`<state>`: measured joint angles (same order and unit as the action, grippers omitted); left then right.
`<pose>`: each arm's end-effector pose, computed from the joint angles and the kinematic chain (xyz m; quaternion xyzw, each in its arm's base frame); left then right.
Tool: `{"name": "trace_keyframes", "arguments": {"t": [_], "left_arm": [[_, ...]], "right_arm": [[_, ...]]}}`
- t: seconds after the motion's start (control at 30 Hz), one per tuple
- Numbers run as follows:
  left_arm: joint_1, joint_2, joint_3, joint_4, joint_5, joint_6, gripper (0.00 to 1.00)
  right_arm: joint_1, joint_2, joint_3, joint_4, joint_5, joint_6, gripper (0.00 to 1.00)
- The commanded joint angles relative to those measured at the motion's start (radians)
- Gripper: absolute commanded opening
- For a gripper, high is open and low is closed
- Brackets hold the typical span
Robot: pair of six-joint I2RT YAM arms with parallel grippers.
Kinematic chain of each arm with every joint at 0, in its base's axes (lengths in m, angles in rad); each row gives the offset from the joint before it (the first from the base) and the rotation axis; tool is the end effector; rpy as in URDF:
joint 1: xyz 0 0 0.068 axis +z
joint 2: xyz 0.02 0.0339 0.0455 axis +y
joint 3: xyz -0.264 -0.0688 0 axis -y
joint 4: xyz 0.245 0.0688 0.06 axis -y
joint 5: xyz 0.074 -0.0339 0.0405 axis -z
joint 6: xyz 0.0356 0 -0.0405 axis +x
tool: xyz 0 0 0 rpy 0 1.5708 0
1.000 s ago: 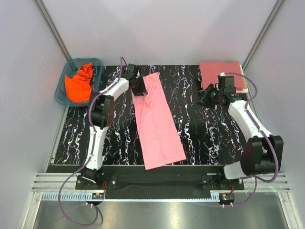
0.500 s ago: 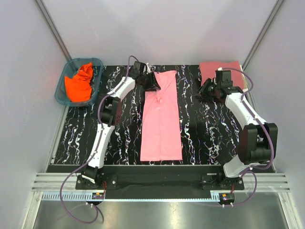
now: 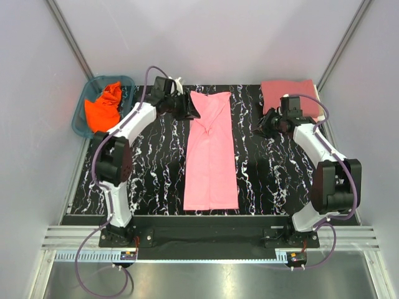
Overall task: Fold and stack the t-shirts
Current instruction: Fold the tshirt
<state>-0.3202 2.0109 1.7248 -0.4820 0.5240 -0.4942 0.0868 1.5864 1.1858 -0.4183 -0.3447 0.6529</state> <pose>0.4309 -0.1616 0.2679 0.0235 0.8946 -0.3684 0.2520 0.3442 0.0420 0.2587 0.1955 0.8975 0.2795 0.2796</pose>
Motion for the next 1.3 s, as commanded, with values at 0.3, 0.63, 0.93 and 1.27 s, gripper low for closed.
{"name": "trace_keyframes", "arguments": {"t": [0.3, 0.63, 0.93, 1.27], "left_arm": [[-0.344, -0.187, -0.395, 0.166, -0.074, -0.084, 0.46], [-0.467, -0.158, -0.638, 0.16, -0.243, -0.173, 0.45], [-0.465, -0.382, -0.875, 0.043, -0.426, -0.17, 0.47], [-0.405, -0.552, -0.68, -0.244, -0.72, -0.078, 0.49]], "right_arm": [[0.014, -0.091, -0.032, -0.02, -0.013, -0.019, 0.29], [0.014, -0.178, -0.046, -0.045, 0.029, -0.079, 0.35], [0.037, 0.081, 0.145, 0.039, 0.061, -0.148, 0.37], [0.131, 0.556, 0.53, -0.019, 0.17, -0.373, 0.38]]}}
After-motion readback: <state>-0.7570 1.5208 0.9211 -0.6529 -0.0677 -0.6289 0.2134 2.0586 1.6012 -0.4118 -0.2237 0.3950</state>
